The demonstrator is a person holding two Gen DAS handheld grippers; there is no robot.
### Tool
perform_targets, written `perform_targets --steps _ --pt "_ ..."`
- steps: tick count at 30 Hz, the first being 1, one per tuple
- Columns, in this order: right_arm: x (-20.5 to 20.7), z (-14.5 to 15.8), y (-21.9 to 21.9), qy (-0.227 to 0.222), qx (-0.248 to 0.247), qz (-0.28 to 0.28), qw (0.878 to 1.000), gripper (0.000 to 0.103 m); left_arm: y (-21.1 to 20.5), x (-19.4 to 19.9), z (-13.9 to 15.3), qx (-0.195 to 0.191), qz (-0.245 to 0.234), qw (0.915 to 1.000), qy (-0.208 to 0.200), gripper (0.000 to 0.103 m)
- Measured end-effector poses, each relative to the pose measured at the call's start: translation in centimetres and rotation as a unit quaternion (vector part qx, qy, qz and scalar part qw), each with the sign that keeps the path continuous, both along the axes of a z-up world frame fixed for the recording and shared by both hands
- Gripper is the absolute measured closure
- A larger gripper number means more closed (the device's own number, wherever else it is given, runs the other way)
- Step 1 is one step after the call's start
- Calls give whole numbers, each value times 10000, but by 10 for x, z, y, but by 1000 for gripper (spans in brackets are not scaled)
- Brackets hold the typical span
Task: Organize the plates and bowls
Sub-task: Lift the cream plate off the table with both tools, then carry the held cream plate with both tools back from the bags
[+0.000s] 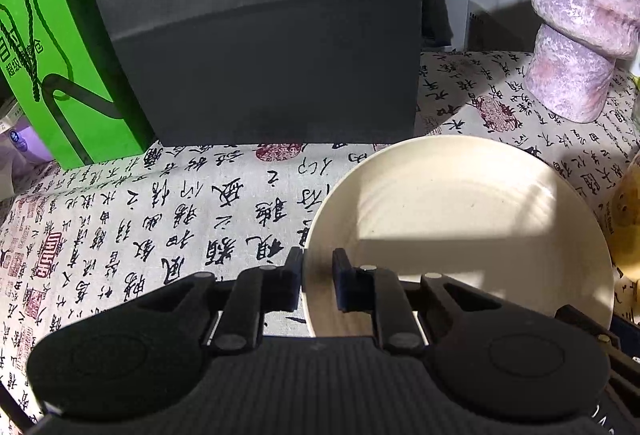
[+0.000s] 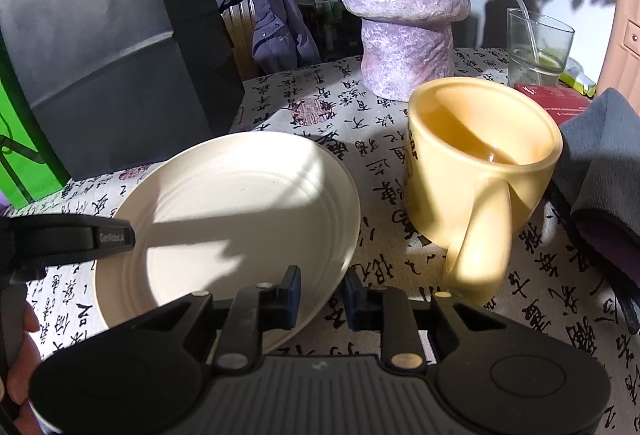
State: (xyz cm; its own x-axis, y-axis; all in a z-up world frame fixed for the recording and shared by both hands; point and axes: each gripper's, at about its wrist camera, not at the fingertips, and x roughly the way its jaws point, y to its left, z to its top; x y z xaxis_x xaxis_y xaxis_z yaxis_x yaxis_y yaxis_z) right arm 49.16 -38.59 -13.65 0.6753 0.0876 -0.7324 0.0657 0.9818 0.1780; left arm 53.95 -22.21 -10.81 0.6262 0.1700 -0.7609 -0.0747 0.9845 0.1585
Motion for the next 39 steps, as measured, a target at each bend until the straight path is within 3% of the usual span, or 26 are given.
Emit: perform_targets --steps 21,39 --pt "-5 4 2 -262 31 62 9996 82 2 -5 8 82 2 9999 -133 87" --pt "-17 21 3 -680 -4 134 9976 83 10 -19 35 -15 -75 9994 -339 87"
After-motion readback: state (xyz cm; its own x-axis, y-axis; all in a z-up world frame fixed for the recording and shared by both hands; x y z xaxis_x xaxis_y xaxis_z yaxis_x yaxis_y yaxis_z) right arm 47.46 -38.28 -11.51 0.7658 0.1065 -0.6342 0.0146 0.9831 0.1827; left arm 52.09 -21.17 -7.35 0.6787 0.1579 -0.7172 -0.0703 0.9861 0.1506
